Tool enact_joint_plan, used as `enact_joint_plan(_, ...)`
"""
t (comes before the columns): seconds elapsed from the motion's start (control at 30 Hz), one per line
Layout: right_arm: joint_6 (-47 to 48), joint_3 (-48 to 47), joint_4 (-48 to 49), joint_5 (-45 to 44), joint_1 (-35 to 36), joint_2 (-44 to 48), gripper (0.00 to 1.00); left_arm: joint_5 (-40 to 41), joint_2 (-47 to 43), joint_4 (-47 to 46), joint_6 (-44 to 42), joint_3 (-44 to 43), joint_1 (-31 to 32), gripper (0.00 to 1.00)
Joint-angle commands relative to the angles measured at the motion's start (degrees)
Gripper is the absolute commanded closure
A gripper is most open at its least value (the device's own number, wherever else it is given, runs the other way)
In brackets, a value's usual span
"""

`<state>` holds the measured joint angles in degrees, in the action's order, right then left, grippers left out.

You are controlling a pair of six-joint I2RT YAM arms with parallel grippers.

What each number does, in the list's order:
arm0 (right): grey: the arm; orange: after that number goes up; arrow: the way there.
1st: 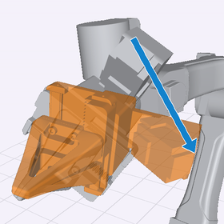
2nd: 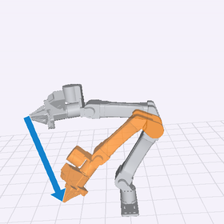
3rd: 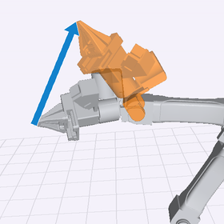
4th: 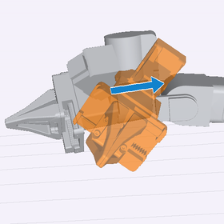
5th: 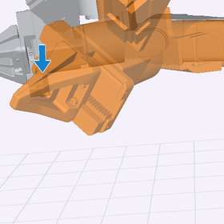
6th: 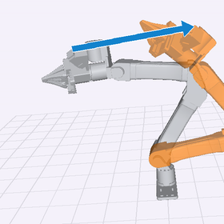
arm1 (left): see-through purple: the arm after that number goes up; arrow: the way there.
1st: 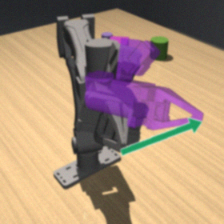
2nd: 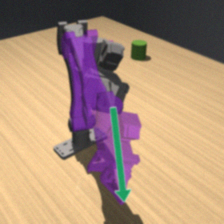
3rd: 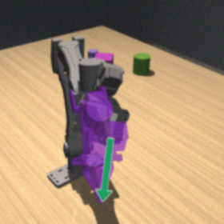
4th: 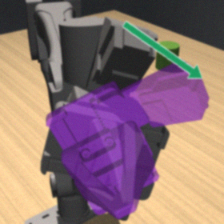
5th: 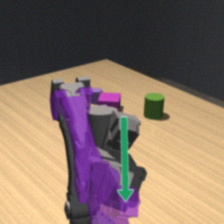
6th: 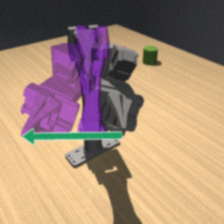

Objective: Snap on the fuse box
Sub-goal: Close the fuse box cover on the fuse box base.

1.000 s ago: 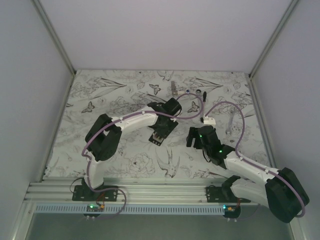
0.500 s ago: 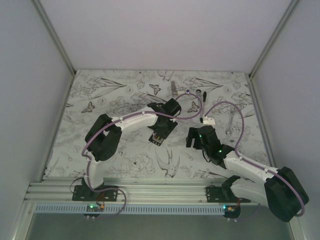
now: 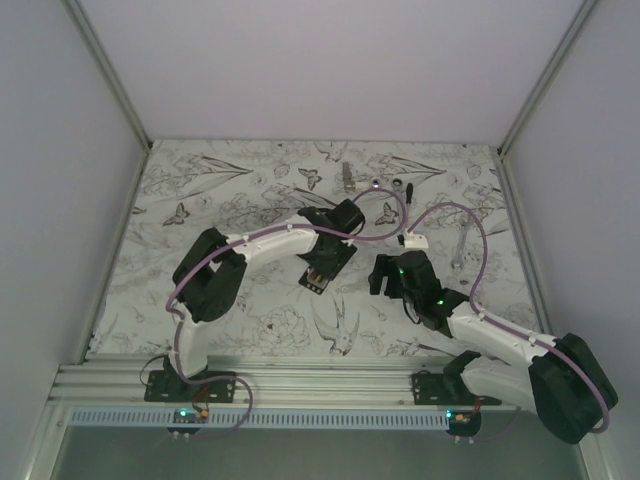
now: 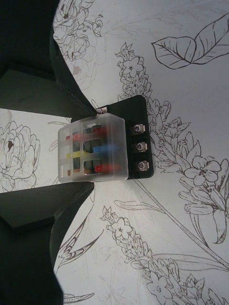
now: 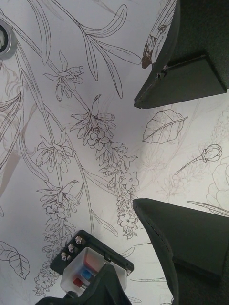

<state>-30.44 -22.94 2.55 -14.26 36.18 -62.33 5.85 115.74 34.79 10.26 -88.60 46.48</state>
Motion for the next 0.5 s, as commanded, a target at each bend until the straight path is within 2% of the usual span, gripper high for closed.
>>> enact_joint_plan(0.0,0.4,-0.7,1.8,0.7,-0.4,0.3,0.18,-2.3,2.2,2.4,0.2,-1.7,0.4,0.50)
enact_joint_plan(0.07,0.4,-0.8,1.6,1.0,-0.4,0.6,0.18,-2.7,2.4,2.5,0.3,-2.0,0.4,0.49)
enact_joint_plan(0.2,0.5,-1.3,1.7,2.8,-0.4,0.6,0.19,-2.7,1.0,2.8,1.4,-0.8,0.4,0.36)
enact_joint_plan(0.37,-0.7,-2.5,3.9,8.0,-0.4,-0.6,0.22,-3.0,-5.5,2.7,4.8,1.9,0.2,0.26)
enact_joint_plan(0.47,-2.2,-3.8,6.1,11.5,-0.4,-2.3,0.24,-4.2,-9.2,2.6,8.1,3.3,-1.2,0.24)
